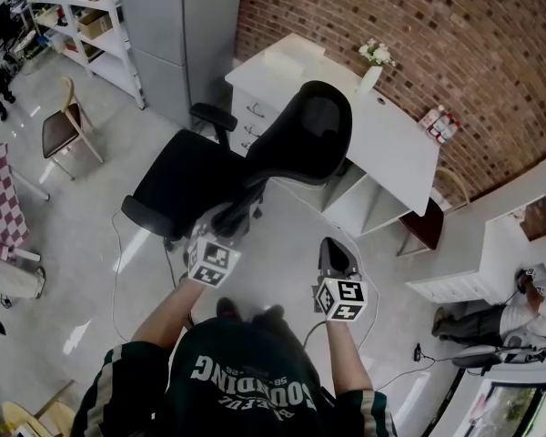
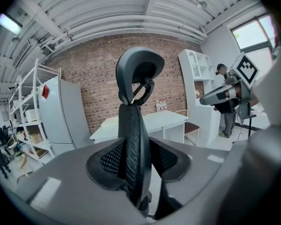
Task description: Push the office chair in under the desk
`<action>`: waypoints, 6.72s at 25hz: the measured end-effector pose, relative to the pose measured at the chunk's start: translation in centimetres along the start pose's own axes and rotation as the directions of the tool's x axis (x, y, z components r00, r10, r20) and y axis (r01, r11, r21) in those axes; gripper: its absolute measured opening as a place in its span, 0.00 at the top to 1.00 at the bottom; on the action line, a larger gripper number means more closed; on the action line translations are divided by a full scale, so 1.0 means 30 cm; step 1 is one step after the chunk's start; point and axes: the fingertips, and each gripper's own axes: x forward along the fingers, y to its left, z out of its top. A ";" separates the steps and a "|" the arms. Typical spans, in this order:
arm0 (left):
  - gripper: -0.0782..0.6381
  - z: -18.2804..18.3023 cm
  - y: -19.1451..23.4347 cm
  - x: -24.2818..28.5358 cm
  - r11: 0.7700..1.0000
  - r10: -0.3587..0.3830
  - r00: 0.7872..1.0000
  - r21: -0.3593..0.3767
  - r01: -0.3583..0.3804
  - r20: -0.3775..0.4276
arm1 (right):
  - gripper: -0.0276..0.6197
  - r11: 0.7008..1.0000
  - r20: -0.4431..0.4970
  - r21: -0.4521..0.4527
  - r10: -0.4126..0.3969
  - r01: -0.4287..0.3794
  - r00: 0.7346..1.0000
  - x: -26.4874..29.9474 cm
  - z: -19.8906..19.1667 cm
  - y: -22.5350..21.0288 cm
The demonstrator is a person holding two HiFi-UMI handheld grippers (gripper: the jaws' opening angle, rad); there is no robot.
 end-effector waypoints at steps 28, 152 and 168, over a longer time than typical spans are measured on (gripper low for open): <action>0.56 -0.104 0.249 -0.333 0.995 0.097 0.995 0.024 -0.098 0.014 | 0.95 0.999 -0.035 -0.001 0.050 -0.050 0.998 0.096 -0.050 0.087; 0.53 -0.285 0.537 -0.457 0.976 -0.127 0.991 0.172 0.132 -0.037 | 0.58 0.866 -0.145 -0.497 -0.141 0.051 0.979 -0.171 -0.236 0.065; 0.53 -0.187 0.462 -0.175 0.927 -0.294 0.956 0.243 0.287 -0.006 | 0.58 0.873 -0.129 -0.442 -0.287 0.204 0.949 -0.261 -0.269 -0.058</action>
